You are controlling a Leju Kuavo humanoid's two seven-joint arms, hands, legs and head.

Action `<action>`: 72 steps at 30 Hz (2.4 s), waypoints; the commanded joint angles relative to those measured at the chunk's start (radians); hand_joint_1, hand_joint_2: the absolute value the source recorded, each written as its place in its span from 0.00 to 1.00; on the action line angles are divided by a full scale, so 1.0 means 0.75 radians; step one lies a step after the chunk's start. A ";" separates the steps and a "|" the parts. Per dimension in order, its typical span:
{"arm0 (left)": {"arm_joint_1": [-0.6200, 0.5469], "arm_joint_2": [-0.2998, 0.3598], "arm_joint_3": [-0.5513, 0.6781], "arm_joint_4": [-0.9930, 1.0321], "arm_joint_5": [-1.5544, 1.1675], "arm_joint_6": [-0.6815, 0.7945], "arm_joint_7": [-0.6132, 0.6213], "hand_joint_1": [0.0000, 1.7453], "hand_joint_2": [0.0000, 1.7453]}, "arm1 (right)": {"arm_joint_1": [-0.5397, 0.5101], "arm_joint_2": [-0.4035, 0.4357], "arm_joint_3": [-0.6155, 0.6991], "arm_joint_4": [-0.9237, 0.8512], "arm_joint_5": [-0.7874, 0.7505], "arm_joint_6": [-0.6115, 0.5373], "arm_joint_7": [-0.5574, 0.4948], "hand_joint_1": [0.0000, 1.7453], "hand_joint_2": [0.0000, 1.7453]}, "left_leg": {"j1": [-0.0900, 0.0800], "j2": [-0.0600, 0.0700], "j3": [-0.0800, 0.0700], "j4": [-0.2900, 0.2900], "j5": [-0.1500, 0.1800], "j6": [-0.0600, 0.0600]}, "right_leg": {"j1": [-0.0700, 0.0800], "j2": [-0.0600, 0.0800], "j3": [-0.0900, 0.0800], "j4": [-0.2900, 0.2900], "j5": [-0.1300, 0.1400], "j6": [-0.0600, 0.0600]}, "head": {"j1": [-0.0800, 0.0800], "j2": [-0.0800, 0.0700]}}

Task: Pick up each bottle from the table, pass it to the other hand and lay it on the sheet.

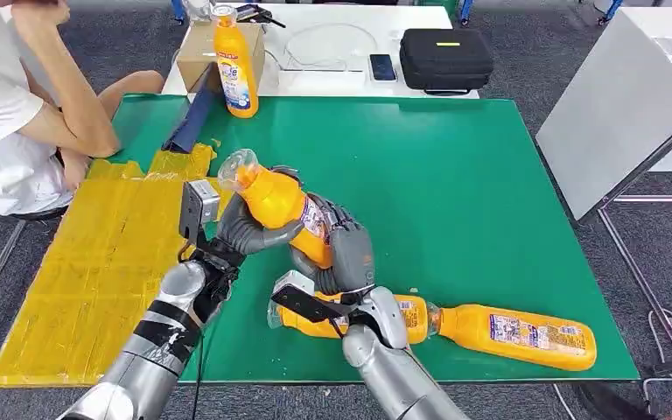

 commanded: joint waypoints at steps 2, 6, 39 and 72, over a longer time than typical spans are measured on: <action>-0.018 0.085 0.008 -0.049 -0.052 0.139 0.032 1.00 1.00 | 0.131 -0.106 0.027 -0.405 -0.013 -0.066 -0.018 0.00 1.00 | 0.001 -0.002 0.002 0.000 -0.001 -0.003 | 0.001 0.000 0.002 -0.001 -0.001 -0.002 | 0.000 0.001; -0.018 0.090 0.031 -0.066 -0.059 0.130 0.033 1.00 1.00 | 0.153 -0.117 0.027 -0.474 -0.017 -0.041 -0.008 0.00 1.00 | 0.002 -0.002 0.004 0.001 -0.003 -0.004 | 0.001 0.002 0.004 0.000 -0.002 -0.002 | 0.000 0.000; -0.116 0.364 0.173 0.853 -1.968 1.226 0.368 1.00 1.00 | 0.246 -0.305 0.122 -0.972 -0.246 0.041 -0.088 0.00 1.00 | 0.000 0.003 0.008 -0.003 -0.002 -0.004 | -0.001 0.006 0.006 -0.002 -0.001 -0.002 | 0.001 0.000; -0.012 0.276 0.298 0.834 -1.651 1.179 0.092 0.00 1.00 | 0.206 -0.287 0.119 -0.859 -0.236 0.079 -0.087 0.00 1.00 | 0.002 -0.005 0.016 -0.002 -0.004 -0.008 | 0.000 0.003 0.002 -0.002 -0.005 -0.006 | 0.000 0.000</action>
